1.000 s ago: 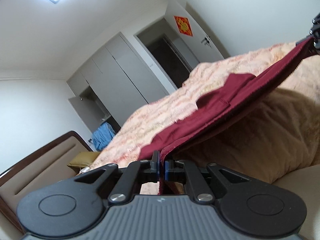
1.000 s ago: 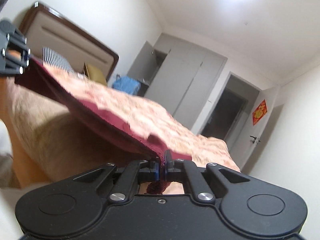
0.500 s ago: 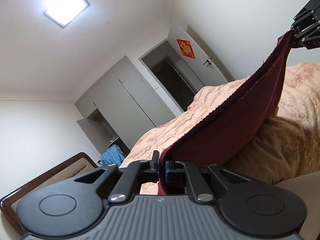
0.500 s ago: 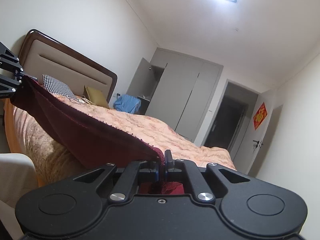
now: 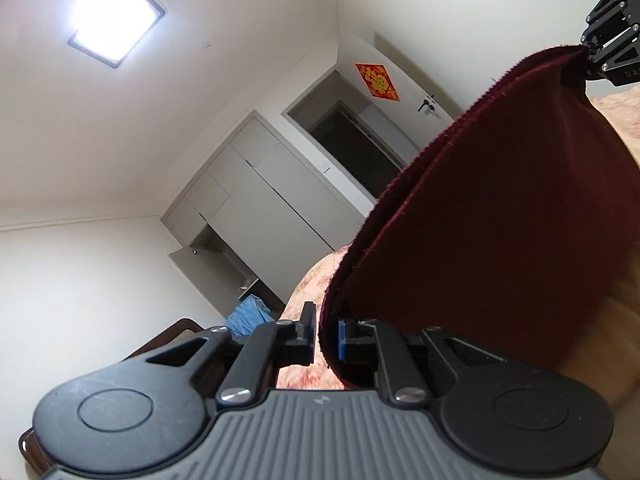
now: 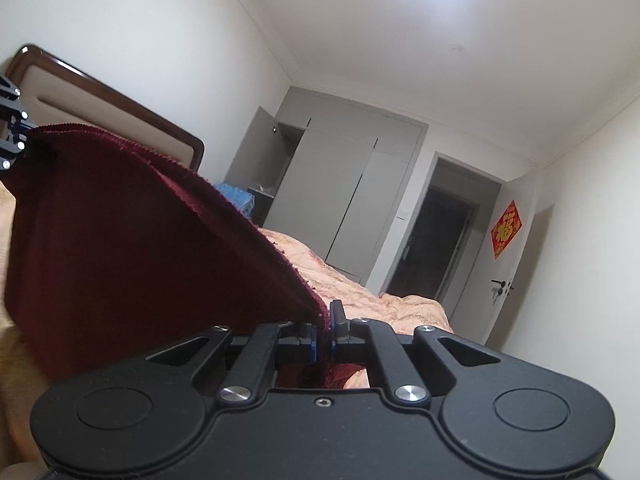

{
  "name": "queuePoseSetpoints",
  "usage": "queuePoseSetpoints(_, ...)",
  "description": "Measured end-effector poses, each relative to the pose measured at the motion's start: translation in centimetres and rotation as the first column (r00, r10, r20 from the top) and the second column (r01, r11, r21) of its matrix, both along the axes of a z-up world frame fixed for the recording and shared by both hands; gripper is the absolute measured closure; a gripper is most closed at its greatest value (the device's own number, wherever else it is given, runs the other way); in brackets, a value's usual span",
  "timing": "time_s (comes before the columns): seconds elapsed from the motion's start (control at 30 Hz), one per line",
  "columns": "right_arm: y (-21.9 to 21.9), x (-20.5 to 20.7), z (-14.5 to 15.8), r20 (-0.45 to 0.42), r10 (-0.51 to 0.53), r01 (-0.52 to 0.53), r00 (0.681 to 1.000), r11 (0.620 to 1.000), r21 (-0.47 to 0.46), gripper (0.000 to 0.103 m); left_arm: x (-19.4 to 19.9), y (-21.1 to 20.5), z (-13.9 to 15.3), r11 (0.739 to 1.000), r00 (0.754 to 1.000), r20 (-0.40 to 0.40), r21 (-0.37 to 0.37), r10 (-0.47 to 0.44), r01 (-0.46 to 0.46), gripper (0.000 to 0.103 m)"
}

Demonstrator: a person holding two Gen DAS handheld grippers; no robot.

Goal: Fold small clothes
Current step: 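Lift the hem with both tools and fold it toward the collar, then lay the folded hem down and open both tools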

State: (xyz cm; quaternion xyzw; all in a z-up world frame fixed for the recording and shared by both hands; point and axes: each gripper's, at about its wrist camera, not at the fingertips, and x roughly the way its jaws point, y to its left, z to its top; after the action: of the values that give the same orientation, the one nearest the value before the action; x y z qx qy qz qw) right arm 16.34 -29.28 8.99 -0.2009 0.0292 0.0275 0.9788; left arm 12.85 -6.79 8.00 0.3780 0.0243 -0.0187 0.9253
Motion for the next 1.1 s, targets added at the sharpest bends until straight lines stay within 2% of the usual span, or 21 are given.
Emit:
queuePoseSetpoints(0.17,-0.5,7.6,-1.5,-0.072,-0.010,0.008,0.997,1.000,-0.022,0.097,9.0,-0.3,-0.5,1.000,0.997,-0.073,-0.026,0.000,-0.001,0.090)
queuePoseSetpoints(0.33,-0.2,13.5,-4.5,-0.161,-0.019,0.013,0.987,0.999,-0.040,0.097,16.9,0.0,-2.8,1.000,0.983,-0.186,-0.022,-0.008,0.004,0.090)
queuePoseSetpoints(0.53,0.3,18.5,-8.3,-0.294,-0.036,0.033,0.955,0.999,-0.016,0.096,24.5,0.2,-6.4,1.000,0.944,-0.330,-0.013,-0.012,0.009,0.090)
queuePoseSetpoints(0.63,0.4,19.9,-9.5,-0.342,-0.034,0.037,0.939,0.999,0.001,0.093,26.6,1.0,-8.5,0.999,0.914,-0.406,-0.054,-0.017,-0.006,0.090)
queuePoseSetpoints(0.77,0.3,21.0,-10.4,-0.367,-0.039,0.048,0.929,0.999,0.017,0.081,29.0,2.8,-9.0,0.973,0.864,-0.499,-0.225,-0.066,-0.056,0.091)
queuePoseSetpoints(0.83,0.0,21.3,-10.8,-0.376,-0.042,0.058,0.926,0.998,0.031,0.068,30.0,3.7,-9.0,0.956,0.846,-0.525,-0.283,-0.089,-0.075,0.090)
queuePoseSetpoints(0.9,-0.2,21.1,-11.1,-0.381,-0.037,0.063,0.924,0.996,0.057,0.045,30.3,4.6,-9.1,0.935,0.829,-0.546,-0.342,-0.120,-0.090,0.086)
queuePoseSetpoints(0.93,-0.5,20.9,-11.2,-0.379,-0.032,0.064,0.925,0.995,0.072,0.039,30.1,5.2,-9.1,0.924,0.824,-0.549,-0.371,-0.139,-0.092,0.066)
queuePoseSetpoints(0.97,-0.7,20.6,-11.2,-0.376,-0.027,0.063,0.926,0.994,0.084,0.027,30.0,5.7,-9.0,0.911,0.826,-0.541,-0.402,-0.157,-0.090,0.036)
queuePoseSetpoints(1.0,-1.0,20.3,-11.2,-0.371,-0.025,0.064,0.928,0.994,0.094,0.018,29.5,5.9,-8.8,0.898,0.837,-0.520,-0.432,-0.170,-0.086,0.022)
queuePoseSetpoints(1.03,-1.1,20.1,-11.2,-0.365,-0.025,0.066,0.931,0.993,0.099,0.015,28.9,6.3,-8.4,0.886,0.853,-0.492,-0.456,-0.176,-0.080,0.006)
queuePoseSetpoints(1.1,-1.2,19.5,-10.9,-0.353,-0.029,0.068,0.935,0.993,0.097,0.006,28.2,7.2,-7.6,0.878,0.872,-0.456,-0.474,-0.178,-0.069,0.005)
